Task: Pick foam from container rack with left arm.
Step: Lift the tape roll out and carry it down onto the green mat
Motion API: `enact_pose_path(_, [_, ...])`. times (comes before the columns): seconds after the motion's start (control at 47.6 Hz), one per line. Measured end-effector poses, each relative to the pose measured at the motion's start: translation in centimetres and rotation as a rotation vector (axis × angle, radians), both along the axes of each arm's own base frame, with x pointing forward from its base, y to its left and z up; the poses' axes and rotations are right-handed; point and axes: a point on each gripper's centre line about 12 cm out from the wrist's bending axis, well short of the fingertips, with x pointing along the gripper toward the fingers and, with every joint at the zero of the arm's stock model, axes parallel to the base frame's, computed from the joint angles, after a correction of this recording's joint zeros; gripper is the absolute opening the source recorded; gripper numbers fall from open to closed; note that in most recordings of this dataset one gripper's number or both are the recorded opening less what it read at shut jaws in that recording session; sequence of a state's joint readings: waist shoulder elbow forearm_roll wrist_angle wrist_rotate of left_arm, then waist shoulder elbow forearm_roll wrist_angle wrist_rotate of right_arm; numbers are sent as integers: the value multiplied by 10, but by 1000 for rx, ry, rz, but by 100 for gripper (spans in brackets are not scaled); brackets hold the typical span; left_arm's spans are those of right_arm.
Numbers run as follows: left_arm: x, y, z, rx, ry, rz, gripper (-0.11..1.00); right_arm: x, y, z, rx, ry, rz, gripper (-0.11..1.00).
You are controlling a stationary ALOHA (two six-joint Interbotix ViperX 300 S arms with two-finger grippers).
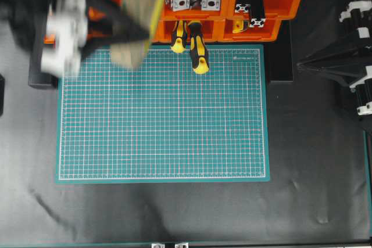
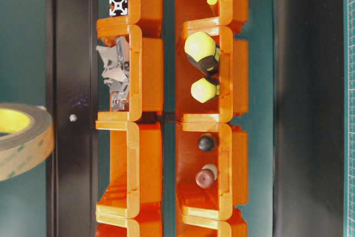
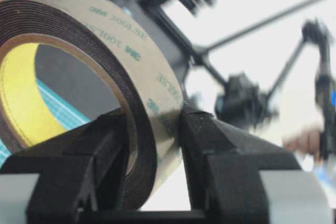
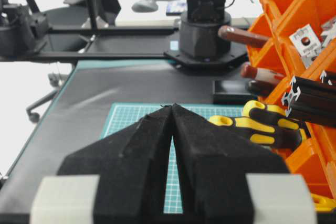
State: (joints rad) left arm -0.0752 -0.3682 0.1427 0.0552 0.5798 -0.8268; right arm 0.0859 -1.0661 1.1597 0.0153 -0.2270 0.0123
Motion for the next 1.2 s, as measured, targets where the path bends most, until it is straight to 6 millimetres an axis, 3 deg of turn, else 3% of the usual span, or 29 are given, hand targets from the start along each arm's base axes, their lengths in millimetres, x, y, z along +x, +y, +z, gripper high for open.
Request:
enact_pose_path(0.252, [18, -53, -50, 220, 221, -226, 29, 0, 0, 1, 16, -3, -1, -1])
enact_pose_path(0.505, [32, -80, -110, 343, 468, -352, 29, 0, 0, 1, 64, 2, -3, -1])
enact_pose_path(0.841, [37, -86, -192, 546, 854, -546, 29, 0, 0, 1, 69, 3, -4, -1])
enact_pose_path(0.988, [41, -85, -205, 597, 885, -600, 29, 0, 0, 1, 70, 3, -4, -1])
enact_pose_path(1.198, [44, -72, -205, 627, 891, -623, 29, 0, 0, 0, 69, 4, -4, -1])
